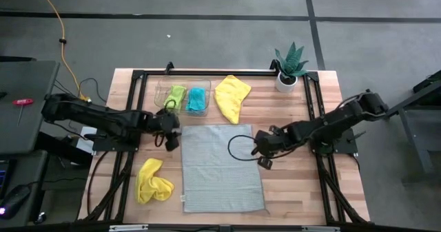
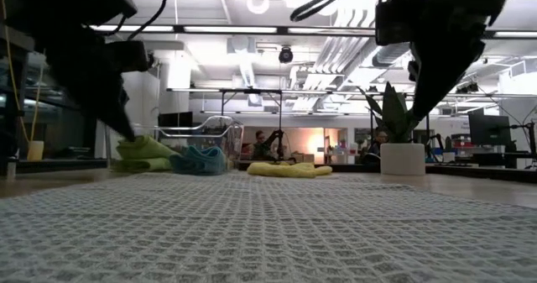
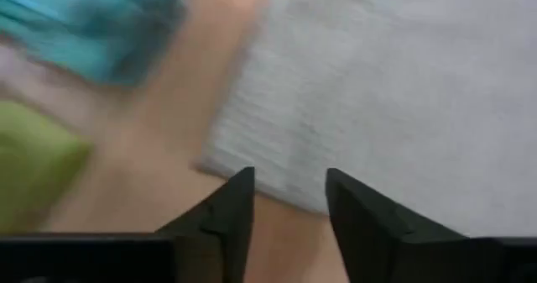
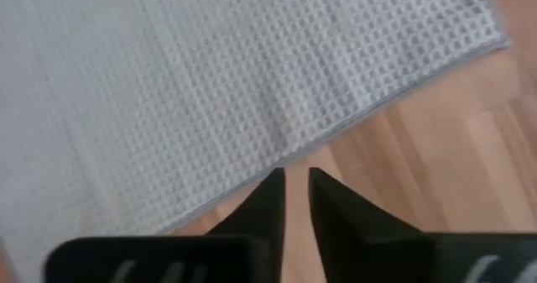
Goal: Fold microfiber towels
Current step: Fold the gray towel
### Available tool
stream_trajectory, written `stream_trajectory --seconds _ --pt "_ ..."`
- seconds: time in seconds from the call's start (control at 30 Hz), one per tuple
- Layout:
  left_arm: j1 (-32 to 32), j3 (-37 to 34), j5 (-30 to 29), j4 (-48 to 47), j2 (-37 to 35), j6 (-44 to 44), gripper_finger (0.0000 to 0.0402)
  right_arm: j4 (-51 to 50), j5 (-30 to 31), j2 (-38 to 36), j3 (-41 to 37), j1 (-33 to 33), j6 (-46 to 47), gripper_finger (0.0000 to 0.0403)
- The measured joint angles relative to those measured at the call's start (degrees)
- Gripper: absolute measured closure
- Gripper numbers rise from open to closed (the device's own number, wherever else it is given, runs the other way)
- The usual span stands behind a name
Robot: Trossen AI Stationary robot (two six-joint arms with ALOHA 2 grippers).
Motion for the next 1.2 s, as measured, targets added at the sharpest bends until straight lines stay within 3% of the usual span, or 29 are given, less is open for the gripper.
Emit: stream_trajectory --seconds 0.17,0.33,0.53,0.73,1.07,1.2 --pt "5.81 1.69 -1.70 -1.25 -0.47 -1.13 0.0203 -0.22 2.28 0.00 0.00 -4.50 -4.09 0.0304" --pt "11.12 1.71 4.62 -1.21 2.14 -7.28 0.0191 -0.28 2.61 -0.02 0.02 -8.82 -7.50 0.0289" --pt "11.11 1.71 5.51 -0.23 6.34 -19.74 0.0203 -0.26 2.11 -0.02 0.02 -11.40 -9.53 0.0288" --pt "10.70 1.71 0.32 0.99 11.87 -31.58 0.0213 -0.22 2.07 -0.04 0.07 -12.63 -10.44 0.0288" --pt "10.68 1.91 -0.43 7.11 20.32 -37.34 0.0233 -0.07 2.09 -0.04 0.07 -13.38 -10.55 0.0288" --pt "10.70 1.99 -0.81 6.92 21.18 -36.89 0.0266 -0.04 3.16 -0.04 0.07 -13.36 -10.55 0.0288"
